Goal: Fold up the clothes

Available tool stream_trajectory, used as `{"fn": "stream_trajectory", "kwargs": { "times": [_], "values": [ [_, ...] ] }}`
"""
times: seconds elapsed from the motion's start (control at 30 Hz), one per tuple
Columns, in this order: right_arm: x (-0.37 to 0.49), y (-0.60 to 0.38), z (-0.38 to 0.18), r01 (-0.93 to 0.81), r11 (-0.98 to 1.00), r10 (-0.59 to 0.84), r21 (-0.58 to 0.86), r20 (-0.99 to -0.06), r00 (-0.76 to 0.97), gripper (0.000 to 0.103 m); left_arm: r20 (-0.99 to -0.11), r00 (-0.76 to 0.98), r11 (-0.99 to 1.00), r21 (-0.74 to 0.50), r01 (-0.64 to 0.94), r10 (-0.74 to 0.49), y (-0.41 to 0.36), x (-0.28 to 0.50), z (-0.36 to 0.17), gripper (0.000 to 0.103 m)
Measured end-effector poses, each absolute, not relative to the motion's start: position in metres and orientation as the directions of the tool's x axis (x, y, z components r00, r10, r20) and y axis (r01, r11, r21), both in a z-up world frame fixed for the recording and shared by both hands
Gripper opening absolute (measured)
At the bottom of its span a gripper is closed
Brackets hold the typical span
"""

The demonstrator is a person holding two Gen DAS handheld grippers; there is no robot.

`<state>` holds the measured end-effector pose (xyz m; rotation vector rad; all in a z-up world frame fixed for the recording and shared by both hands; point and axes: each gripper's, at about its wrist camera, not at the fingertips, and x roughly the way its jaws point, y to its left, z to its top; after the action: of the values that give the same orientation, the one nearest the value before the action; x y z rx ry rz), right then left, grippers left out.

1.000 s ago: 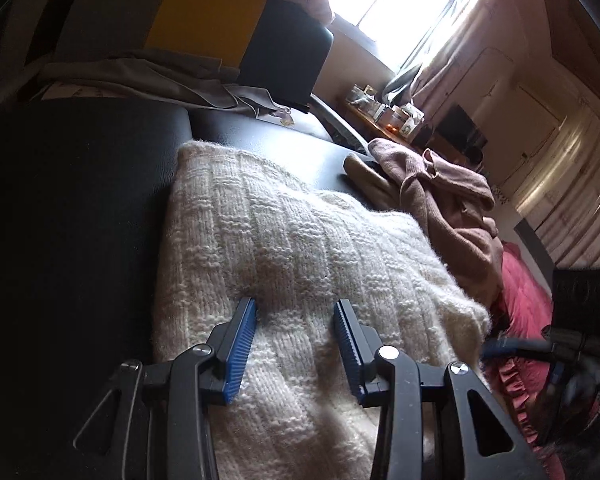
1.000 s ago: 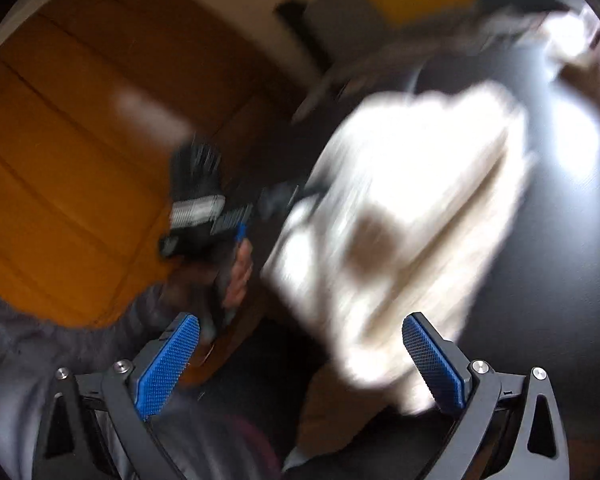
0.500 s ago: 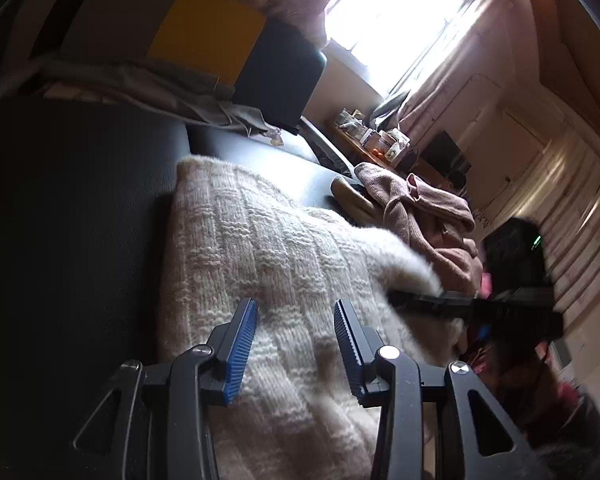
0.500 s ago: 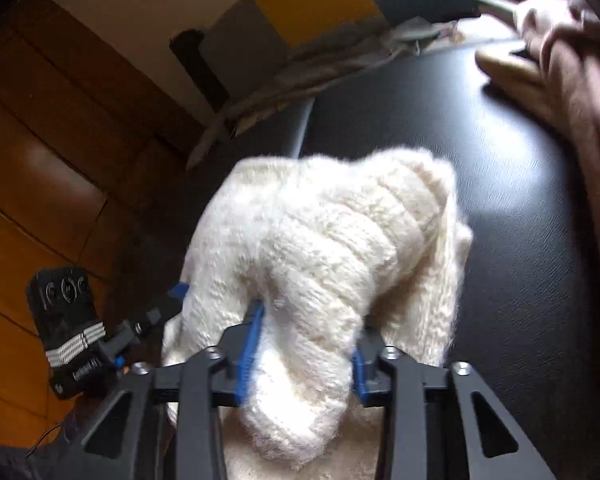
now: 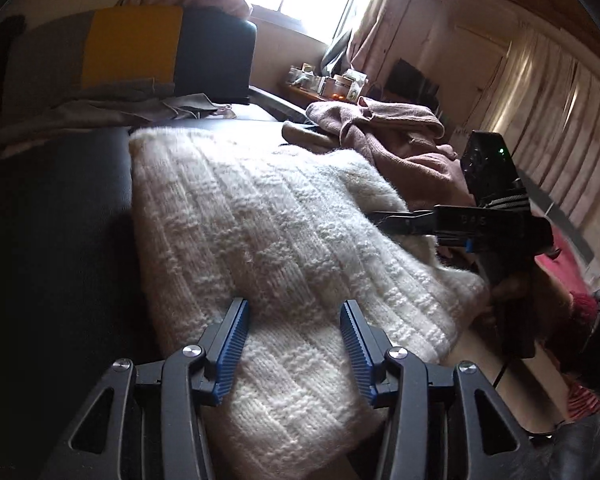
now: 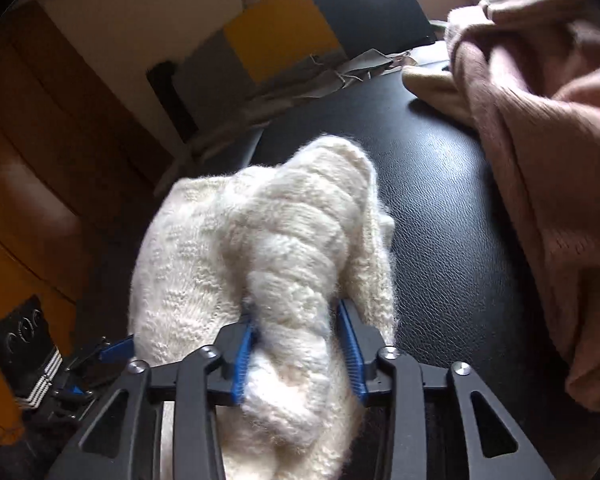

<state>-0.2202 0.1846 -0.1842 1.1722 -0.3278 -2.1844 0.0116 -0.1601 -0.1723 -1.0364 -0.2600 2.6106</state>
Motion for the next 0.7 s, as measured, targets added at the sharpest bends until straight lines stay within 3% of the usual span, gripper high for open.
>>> {"fn": "stream_trajectory", "kwargs": {
  "times": [0.07, 0.2, 0.27, 0.37, 0.5, 0.57, 0.7],
  "values": [
    [-0.218, 0.173, -0.167, 0.414, -0.813, -0.574, 0.41, -0.686, -0.448, 0.062, -0.616, -0.698, -0.928, -0.3, -0.221, 0.366, -0.164, 0.01, -0.16, 0.048],
    [-0.2, 0.146, -0.113, 0.511, -0.822, -0.542, 0.253, -0.627, -0.56, 0.065, -0.576, -0.739, -0.927, -0.326, -0.185, 0.35, -0.187, -0.003, -0.138, 0.05],
    [-0.195, 0.129, -0.095, 0.576, -0.782, -0.589, 0.237, -0.583, -0.56, 0.074, -0.578, -0.752, -0.935, -0.321, -0.148, 0.318, -0.197, -0.017, -0.132, 0.05],
    [-0.188, 0.098, -0.087, 0.663, -0.717, -0.642, 0.215, -0.573, -0.509, 0.078, -0.607, -0.737, -0.941, -0.318, -0.115, 0.296, -0.212, -0.046, -0.13, 0.051],
    [-0.177, 0.078, -0.118, 0.671, -0.731, -0.567, 0.124, -0.657, -0.497, 0.078, -0.641, -0.716, -0.95, -0.294, -0.105, 0.278, -0.221, -0.08, -0.136, 0.051],
    [-0.166, 0.083, -0.146, 0.643, -0.761, -0.503, 0.082, -0.701, -0.506, 0.083, -0.656, -0.694, -0.949, -0.282, -0.138, 0.296, -0.218, -0.094, -0.14, 0.051],
    [-0.133, 0.102, -0.179, 0.662, -0.748, -0.497, -0.036, -0.63, -0.596, 0.086, -0.705, -0.636, -0.949, -0.208, -0.235, 0.312, -0.197, -0.116, -0.153, 0.051]
  ]
}}
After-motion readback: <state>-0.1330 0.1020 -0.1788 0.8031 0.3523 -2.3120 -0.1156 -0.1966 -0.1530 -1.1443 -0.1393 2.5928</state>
